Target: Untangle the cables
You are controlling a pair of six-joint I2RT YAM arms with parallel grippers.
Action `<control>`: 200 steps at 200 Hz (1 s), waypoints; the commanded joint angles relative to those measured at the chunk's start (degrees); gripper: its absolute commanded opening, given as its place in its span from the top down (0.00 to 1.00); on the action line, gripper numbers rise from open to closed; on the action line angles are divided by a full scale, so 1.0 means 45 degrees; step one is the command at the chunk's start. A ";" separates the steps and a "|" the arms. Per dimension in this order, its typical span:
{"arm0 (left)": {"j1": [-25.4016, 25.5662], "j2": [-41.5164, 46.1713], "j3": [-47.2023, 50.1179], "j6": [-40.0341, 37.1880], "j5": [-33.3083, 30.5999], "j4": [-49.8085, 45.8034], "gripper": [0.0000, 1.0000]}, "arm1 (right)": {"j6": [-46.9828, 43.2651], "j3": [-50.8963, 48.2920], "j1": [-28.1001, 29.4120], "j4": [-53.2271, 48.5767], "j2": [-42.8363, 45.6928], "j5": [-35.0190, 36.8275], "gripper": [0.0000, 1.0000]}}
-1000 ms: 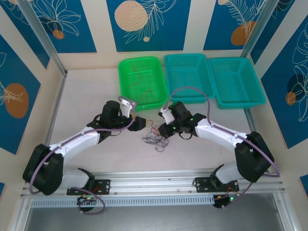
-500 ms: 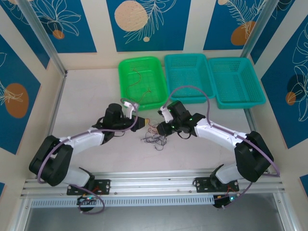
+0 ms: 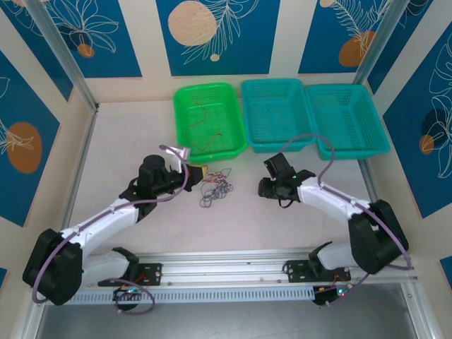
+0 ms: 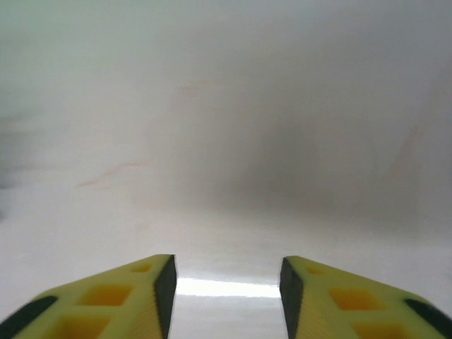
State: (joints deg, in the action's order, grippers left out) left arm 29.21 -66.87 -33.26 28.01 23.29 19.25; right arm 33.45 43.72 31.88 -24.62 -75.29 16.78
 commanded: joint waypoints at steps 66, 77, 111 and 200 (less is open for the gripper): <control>-0.0071 -0.0123 0.0101 0.0128 0.0577 0.0124 1.00 | -0.5686 0.2654 0.5434 0.5020 -0.2922 0.3463 0.22; -0.0083 0.0109 0.0108 0.0057 0.0701 -0.0025 1.00 | -0.6442 0.2829 0.5454 0.5797 -0.3773 0.4435 0.21; -0.0068 0.1209 0.0261 -0.0077 0.0849 -0.0419 1.00 | -0.6837 0.3067 0.5125 0.7034 -0.5560 0.5281 0.27; -0.0450 0.5536 0.0631 -0.0795 -0.1904 -0.2406 1.00 | -0.1041 0.0956 0.2623 0.4192 -0.5016 0.3392 0.77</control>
State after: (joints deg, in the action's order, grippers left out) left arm 27.97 -43.05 -30.74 26.22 19.31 11.27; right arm 22.06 51.22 44.88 -2.68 -100.68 35.16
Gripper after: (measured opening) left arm 0.047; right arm 0.281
